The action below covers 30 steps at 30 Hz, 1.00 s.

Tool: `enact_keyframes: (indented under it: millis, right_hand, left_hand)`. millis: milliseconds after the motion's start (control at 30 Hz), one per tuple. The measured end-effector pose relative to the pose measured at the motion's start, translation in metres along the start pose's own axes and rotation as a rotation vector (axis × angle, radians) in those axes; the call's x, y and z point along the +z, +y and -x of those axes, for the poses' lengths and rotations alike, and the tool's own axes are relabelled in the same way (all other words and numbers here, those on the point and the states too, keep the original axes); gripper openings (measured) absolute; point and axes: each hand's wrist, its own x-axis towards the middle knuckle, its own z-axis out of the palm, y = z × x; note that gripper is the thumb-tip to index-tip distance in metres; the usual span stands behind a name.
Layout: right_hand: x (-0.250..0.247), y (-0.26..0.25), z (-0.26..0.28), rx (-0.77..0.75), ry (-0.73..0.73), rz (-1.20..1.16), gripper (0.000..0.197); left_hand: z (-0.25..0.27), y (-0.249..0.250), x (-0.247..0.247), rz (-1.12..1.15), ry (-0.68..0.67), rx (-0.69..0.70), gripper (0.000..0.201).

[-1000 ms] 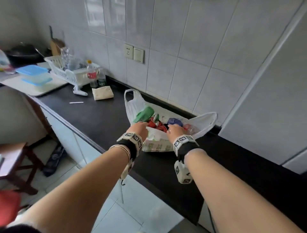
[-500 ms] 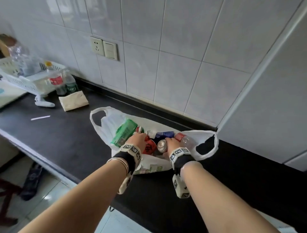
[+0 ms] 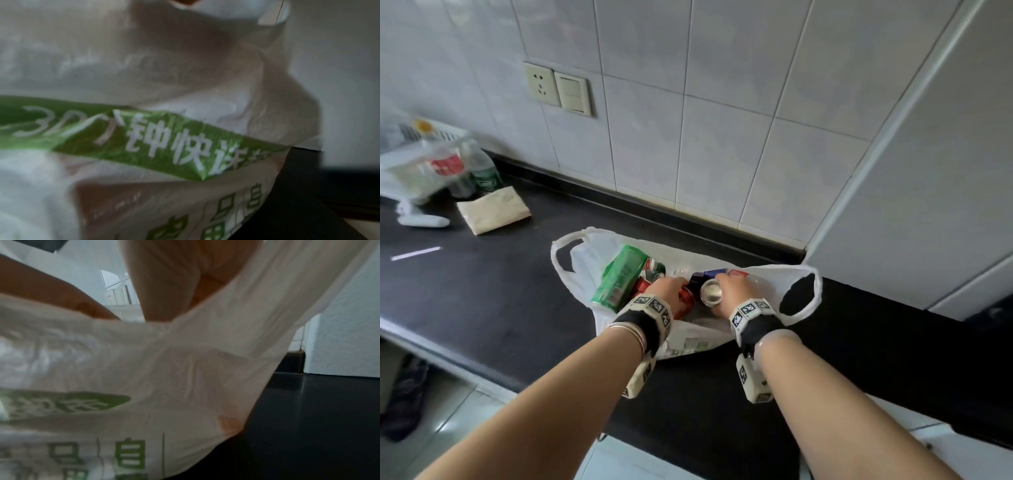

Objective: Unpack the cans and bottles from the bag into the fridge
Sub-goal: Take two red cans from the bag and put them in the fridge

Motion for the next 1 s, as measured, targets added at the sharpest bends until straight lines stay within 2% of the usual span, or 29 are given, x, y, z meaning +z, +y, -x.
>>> enact_keyframes:
  millis: [267,400,467,633,833,1000]
  right_hand:
    - [-0.009,-0.019,0.010,-0.052,0.073,-0.107,0.060]
    - [-0.014,-0.025,0.012,-0.080,0.068,-0.205,0.056]
    - [-0.014,-0.024,0.015,-0.095,0.092,-0.222,0.057]
    - [-0.009,-0.017,0.017,-0.002,0.116,-0.376,0.050]
    - [0.004,-0.003,0.012,0.102,0.005,-0.386,0.055]
    - [0.013,-0.001,0.008,0.167,-0.060,-0.360,0.067]
  left_hand:
    - [-0.001,0.009,-0.003,0.110,0.014,0.071,0.055]
    - [-0.002,0.012,-0.006,0.111,0.026,0.065,0.047]
    - [-0.003,0.011,-0.005,0.151,0.032,0.076,0.052]
    - [-0.011,0.009,-0.003,0.189,0.031,0.078,0.062]
    - [-0.013,0.010,-0.005,0.202,0.041,0.092,0.066]
    - [-0.007,0.000,-0.019,0.309,0.044,0.111,0.062]
